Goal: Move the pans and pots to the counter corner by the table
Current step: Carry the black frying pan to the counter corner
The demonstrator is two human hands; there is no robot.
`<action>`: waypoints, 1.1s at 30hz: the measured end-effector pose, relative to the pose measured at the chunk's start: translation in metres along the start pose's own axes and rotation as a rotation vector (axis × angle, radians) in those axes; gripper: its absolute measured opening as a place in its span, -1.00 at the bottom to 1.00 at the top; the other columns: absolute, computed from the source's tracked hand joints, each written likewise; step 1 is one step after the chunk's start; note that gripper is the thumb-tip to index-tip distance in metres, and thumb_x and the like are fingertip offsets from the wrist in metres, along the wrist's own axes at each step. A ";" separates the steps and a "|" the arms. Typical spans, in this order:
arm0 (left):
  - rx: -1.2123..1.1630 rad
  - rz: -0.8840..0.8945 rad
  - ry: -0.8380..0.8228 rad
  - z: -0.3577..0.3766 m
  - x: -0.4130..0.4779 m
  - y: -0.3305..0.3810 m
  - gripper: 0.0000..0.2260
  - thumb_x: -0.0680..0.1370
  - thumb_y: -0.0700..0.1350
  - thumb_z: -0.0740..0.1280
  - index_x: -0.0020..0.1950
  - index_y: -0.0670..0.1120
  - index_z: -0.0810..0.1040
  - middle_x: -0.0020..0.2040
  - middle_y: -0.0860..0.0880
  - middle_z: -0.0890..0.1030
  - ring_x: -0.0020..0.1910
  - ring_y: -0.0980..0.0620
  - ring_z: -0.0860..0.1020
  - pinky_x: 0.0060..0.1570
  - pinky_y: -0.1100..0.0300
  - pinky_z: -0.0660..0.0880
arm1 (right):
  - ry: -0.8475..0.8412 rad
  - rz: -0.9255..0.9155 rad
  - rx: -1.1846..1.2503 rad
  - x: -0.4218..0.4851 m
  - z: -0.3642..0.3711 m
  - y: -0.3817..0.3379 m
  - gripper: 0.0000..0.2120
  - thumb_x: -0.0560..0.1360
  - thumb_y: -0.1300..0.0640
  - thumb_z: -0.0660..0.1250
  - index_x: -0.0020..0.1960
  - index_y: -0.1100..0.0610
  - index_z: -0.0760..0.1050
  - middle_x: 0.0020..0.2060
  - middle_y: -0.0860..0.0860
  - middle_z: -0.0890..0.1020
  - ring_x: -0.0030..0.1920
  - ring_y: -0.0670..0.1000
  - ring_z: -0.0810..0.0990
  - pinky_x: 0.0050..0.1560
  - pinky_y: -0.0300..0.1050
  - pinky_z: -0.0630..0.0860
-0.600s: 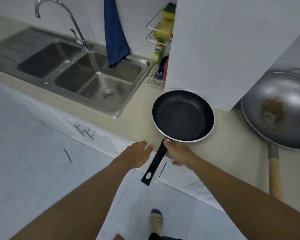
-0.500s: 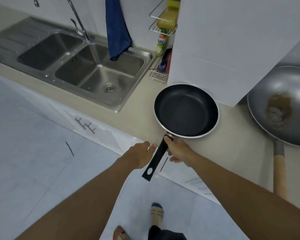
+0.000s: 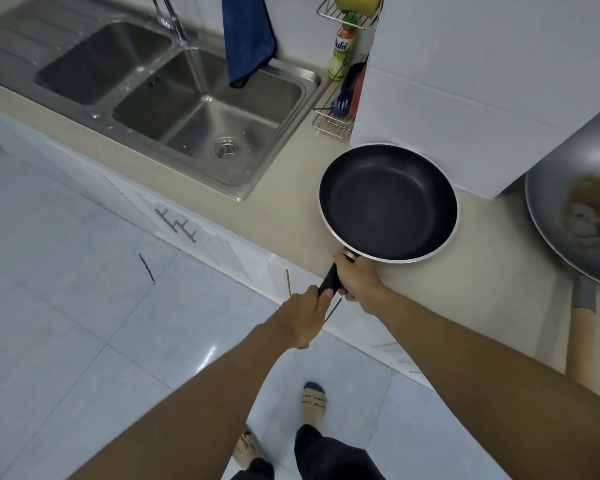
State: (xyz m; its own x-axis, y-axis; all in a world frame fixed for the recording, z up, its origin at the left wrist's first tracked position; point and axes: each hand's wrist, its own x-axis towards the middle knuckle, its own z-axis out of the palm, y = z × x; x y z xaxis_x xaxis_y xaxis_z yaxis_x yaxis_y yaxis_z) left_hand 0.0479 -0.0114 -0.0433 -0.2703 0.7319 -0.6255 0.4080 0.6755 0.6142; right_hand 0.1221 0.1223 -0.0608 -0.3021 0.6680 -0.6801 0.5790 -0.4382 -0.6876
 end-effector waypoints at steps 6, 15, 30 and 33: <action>0.410 0.114 0.248 0.007 -0.006 -0.007 -0.63 0.68 0.16 -0.08 0.07 -0.08 0.34 -0.26 -0.06 0.56 -0.32 -0.08 0.59 -0.25 -0.02 0.60 | -0.026 0.047 -0.015 0.000 0.007 -0.004 -0.75 0.44 -0.02 0.33 -0.24 0.11 0.35 -0.46 0.01 0.37 -0.52 -0.03 0.29 -0.49 -0.20 0.28; 0.451 0.158 0.235 -0.010 -0.017 -0.008 -0.63 0.68 0.17 -0.09 0.06 -0.05 0.36 -0.26 -0.01 0.55 -0.33 0.00 0.58 -0.26 0.04 0.61 | -0.025 0.025 -0.007 -0.015 0.012 -0.014 -0.78 0.38 0.05 0.33 -0.26 0.12 0.31 -0.47 -0.01 0.31 -0.54 -0.03 0.19 -0.55 -0.23 0.19; 0.325 0.205 0.325 -0.089 -0.091 -0.026 -0.60 0.69 0.16 -0.10 -0.04 -0.07 0.37 -0.30 -0.02 0.49 -0.39 0.00 0.46 -0.37 0.10 0.37 | -0.018 -0.168 -0.119 -0.085 0.076 -0.078 -0.78 0.37 0.07 0.37 -0.28 0.14 0.37 -0.46 0.02 0.39 -0.55 -0.01 0.25 -0.55 -0.25 0.22; 0.304 0.192 0.362 -0.114 -0.113 -0.041 -0.61 0.69 0.17 -0.11 -0.05 -0.05 0.35 -0.30 -0.02 0.48 -0.39 0.02 0.44 -0.38 0.13 0.33 | -0.038 -0.215 -0.143 -0.105 0.106 -0.096 -0.78 0.36 0.07 0.36 -0.28 0.13 0.35 -0.45 0.03 0.39 -0.55 -0.01 0.24 -0.53 -0.23 0.22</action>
State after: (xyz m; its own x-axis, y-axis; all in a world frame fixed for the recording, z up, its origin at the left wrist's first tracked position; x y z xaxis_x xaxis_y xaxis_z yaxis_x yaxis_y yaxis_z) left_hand -0.0373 -0.1112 0.0570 -0.4287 0.8605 -0.2753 0.7004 0.5090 0.5003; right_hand 0.0178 0.0306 0.0501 -0.4565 0.7123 -0.5332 0.5986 -0.1974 -0.7763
